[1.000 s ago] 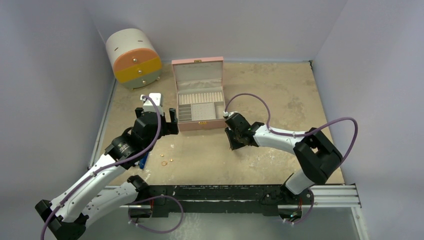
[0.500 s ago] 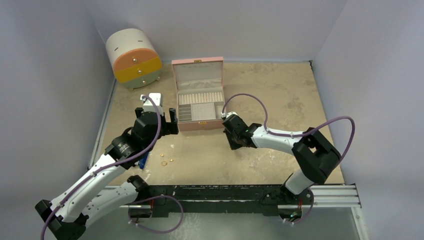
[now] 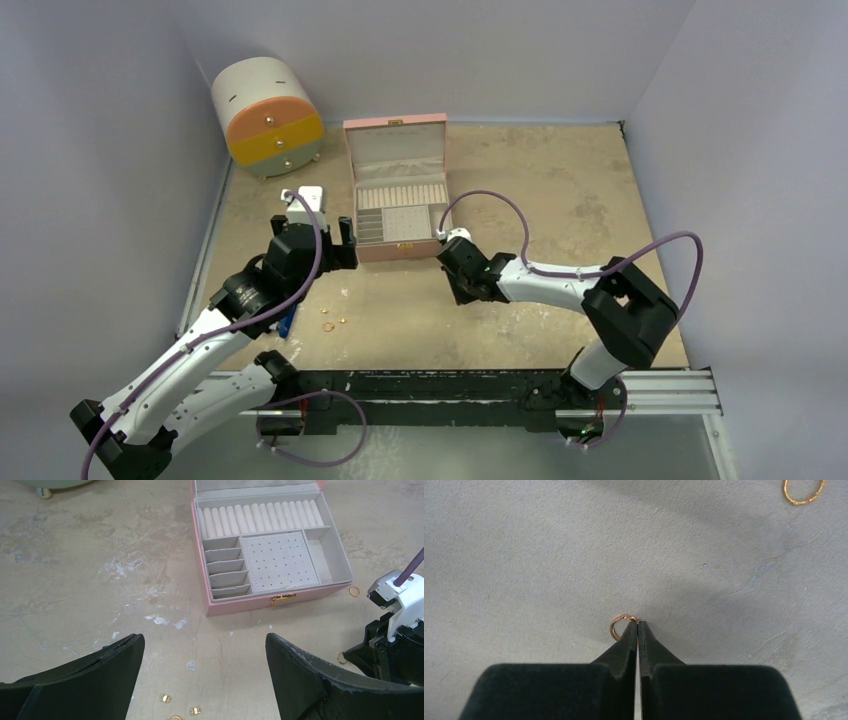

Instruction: Organize the mixed jewelry

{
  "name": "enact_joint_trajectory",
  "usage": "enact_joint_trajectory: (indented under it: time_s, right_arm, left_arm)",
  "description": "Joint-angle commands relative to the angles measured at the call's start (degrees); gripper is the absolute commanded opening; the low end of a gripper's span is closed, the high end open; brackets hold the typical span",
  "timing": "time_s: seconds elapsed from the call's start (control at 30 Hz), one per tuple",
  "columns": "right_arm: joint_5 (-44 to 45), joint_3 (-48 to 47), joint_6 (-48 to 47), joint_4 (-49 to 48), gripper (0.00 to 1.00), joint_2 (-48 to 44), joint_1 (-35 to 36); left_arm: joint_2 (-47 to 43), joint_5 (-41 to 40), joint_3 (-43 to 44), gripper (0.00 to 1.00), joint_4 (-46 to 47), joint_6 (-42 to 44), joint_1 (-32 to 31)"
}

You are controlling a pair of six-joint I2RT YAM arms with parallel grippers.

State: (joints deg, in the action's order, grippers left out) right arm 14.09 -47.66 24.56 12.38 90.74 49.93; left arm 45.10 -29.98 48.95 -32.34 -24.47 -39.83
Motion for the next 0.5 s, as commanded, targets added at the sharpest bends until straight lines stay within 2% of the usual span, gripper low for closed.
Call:
enact_joint_trajectory:
  time_s: [0.0,0.2,0.47]
  right_arm:
    - [2.8,-0.6,5.0,4.4,0.00,-0.3,1.2]
    - [3.5,0.1,10.3,5.5,0.00,-3.4,1.3]
    - [1.6,0.0,14.3,4.8,0.00,-10.0,2.0]
  left_arm:
    - [-1.0,2.2,0.5,0.91,1.4,-0.6,-0.2]
    - [-1.2,6.3,1.3,0.90,0.8,-2.8,-0.2]
    - [-2.5,17.2,-1.7,0.87,5.7,-12.5,-0.2]
